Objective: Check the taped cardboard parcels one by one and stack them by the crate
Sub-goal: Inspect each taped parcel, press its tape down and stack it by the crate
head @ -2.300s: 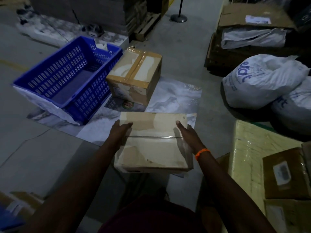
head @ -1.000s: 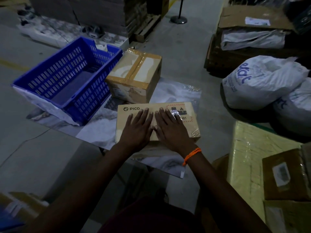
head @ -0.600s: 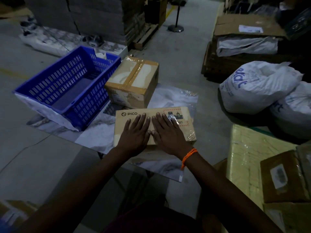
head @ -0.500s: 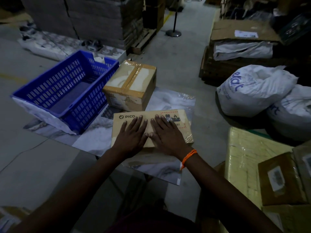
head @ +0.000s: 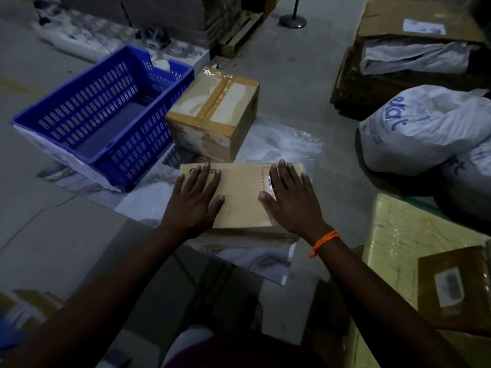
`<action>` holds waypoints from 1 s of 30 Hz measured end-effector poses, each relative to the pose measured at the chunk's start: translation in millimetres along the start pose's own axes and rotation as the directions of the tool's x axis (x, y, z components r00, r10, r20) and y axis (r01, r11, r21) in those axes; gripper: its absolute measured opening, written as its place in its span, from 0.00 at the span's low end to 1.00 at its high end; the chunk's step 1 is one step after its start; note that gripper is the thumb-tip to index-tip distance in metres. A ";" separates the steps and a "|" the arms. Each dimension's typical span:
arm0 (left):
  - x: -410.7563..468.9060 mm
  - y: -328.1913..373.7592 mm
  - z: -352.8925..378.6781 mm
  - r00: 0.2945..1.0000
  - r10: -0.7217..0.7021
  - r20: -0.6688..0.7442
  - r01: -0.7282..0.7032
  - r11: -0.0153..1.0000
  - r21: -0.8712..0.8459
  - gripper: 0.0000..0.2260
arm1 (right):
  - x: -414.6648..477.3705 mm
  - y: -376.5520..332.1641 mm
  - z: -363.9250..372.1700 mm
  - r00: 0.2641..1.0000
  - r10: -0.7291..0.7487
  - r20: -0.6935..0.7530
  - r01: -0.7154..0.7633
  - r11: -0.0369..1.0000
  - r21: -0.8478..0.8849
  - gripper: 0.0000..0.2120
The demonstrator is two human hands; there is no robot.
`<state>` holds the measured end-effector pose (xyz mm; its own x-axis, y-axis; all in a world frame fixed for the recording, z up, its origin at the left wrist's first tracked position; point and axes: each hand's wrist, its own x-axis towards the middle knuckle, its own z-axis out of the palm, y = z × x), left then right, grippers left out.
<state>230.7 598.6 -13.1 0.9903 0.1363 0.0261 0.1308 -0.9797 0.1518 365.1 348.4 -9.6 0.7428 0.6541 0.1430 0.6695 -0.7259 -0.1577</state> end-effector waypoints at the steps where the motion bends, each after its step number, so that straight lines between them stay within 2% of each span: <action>1: 0.4 0.6 -0.3 1.000 0.000 -0.007 0.000 1.000 -0.003 0.32 | 0.4 0.2 -0.3 1.000 -0.001 0.003 0.001 1.000 0.004 0.36; 6: 3.3 4.1 -5.1 0.999 -0.046 -0.029 0.045 0.998 -0.044 0.32 | 1.0 0.4 -2.7 0.998 0.014 -0.054 -0.011 0.997 0.072 0.35; 9: 1.4 6.0 -9.3 0.984 -0.138 -0.108 0.121 0.981 -0.151 0.31 | -7.7 3.3 -7.4 0.965 0.151 -0.213 -0.076 0.943 0.323 0.28; 11: -1.5 4.7 -10.1 0.953 -0.263 -0.153 0.223 0.946 -0.235 0.30 | -27.3 7.3 -6.7 0.911 0.336 -0.237 -0.159 0.819 0.551 0.27; 13: -4.4 3.8 -13.7 0.886 -0.449 -0.116 0.363 0.827 -0.430 0.31 | -58.8 10.6 -4.5 0.860 0.504 -0.084 -0.279 0.600 0.749 0.33; 15: -6.1 2.3 -20.5 0.802 -0.596 0.028 0.468 0.600 -0.648 0.32 | -89.9 13.5 0.5 0.849 0.519 0.100 -0.352 0.414 0.840 0.35; 16: -6.6 2.1 -22.3 0.778 -0.619 0.104 0.498 0.508 -0.703 0.32 | -100.5 14.3 3.1 0.862 0.481 0.163 -0.372 0.380 0.847 0.32; 18: -7.4 6.7 -22.6 0.781 -0.594 0.196 0.529 0.459 -0.714 0.29 | -109.3 18.1 7.5 0.892 0.403 0.206 -0.372 0.392 0.842 0.28; 21: -3.3 18.5 -21.8 0.803 -0.556 0.217 0.510 0.450 -0.733 0.26 | -95.0 30.0 -3.4 0.895 0.427 0.133 -0.341 0.458 0.821 0.33; 25: 8.4 23.7 -20.3 0.768 -0.529 0.361 0.557 0.274 -0.784 0.30 | -42.6 63.8 -43.2 0.896 0.444 -0.027 -0.279 0.607 0.744 0.31; 27: 12.8 24.3 -17.7 0.735 -0.494 0.465 0.611 0.183 -0.770 0.29 | -9.6 73.7 -59.3 0.896 0.424 -0.132 -0.231 0.699 0.676 0.40; 30: 16.3 31.2 -7.4 0.736 -0.402 0.545 0.665 0.283 -0.691 0.21 | 39.4 70.7 -64.5 0.912 0.373 -0.168 -0.250 0.833 0.494 0.46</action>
<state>250.6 571.3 -0.6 0.7018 0.4138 -0.5799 0.6641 -0.0854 0.7427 441.7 309.2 47.8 0.9276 0.2900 0.2354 0.3721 -0.6625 -0.6501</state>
